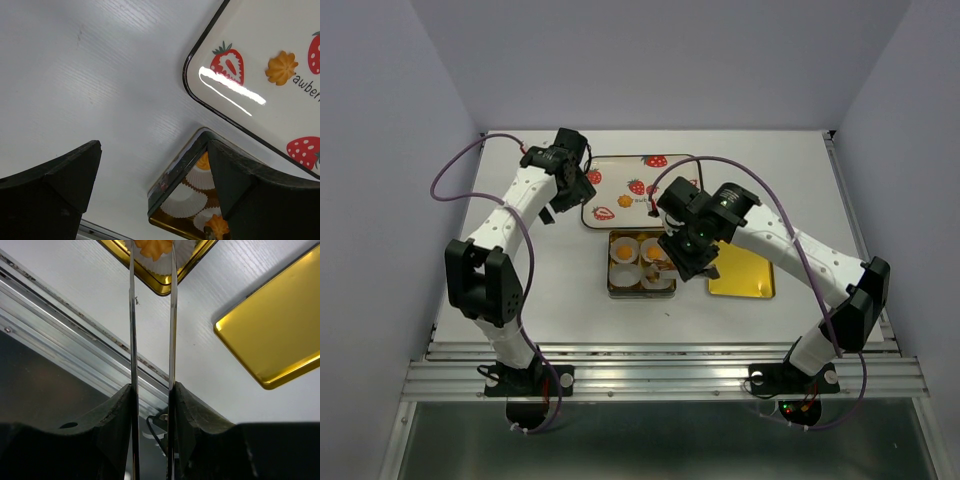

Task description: Pack the cookies

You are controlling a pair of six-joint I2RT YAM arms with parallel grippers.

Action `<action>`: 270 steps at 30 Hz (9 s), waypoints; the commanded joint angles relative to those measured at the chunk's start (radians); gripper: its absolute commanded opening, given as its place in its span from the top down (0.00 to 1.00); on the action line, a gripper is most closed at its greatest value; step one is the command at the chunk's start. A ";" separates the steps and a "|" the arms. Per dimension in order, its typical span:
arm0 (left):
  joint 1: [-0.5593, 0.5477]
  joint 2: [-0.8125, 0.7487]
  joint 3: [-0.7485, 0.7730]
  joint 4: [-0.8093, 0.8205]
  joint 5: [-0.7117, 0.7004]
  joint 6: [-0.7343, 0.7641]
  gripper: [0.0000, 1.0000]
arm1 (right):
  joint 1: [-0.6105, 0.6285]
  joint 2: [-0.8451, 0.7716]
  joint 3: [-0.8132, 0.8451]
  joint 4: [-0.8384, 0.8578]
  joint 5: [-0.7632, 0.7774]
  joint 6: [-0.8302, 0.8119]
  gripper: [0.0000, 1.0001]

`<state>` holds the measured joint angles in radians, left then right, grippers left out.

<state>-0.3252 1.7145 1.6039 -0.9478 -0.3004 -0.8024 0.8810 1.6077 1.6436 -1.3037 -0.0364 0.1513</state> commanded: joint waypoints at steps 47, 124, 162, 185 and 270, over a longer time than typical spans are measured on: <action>-0.002 -0.084 -0.050 -0.025 -0.046 -0.006 0.01 | 0.013 0.023 -0.038 0.095 0.049 0.005 0.54; 0.003 -0.075 -0.029 -0.060 -0.022 0.003 0.01 | -0.178 0.501 0.467 0.432 0.139 -0.030 0.49; 0.034 -0.084 -0.056 -0.048 -0.023 0.022 0.01 | -0.169 0.541 0.401 0.422 0.156 -0.068 0.51; 0.038 -0.075 -0.004 -0.039 -0.009 0.023 0.01 | -0.169 0.489 0.452 0.443 0.221 -0.061 0.63; -0.054 -0.105 -0.093 0.043 0.012 0.000 0.01 | 0.047 0.092 0.041 0.215 -0.066 -0.167 0.64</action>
<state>-0.3733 1.6604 1.5047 -0.8932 -0.2687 -0.8200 0.9161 1.6920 1.6527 -1.1358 -0.1085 -0.0223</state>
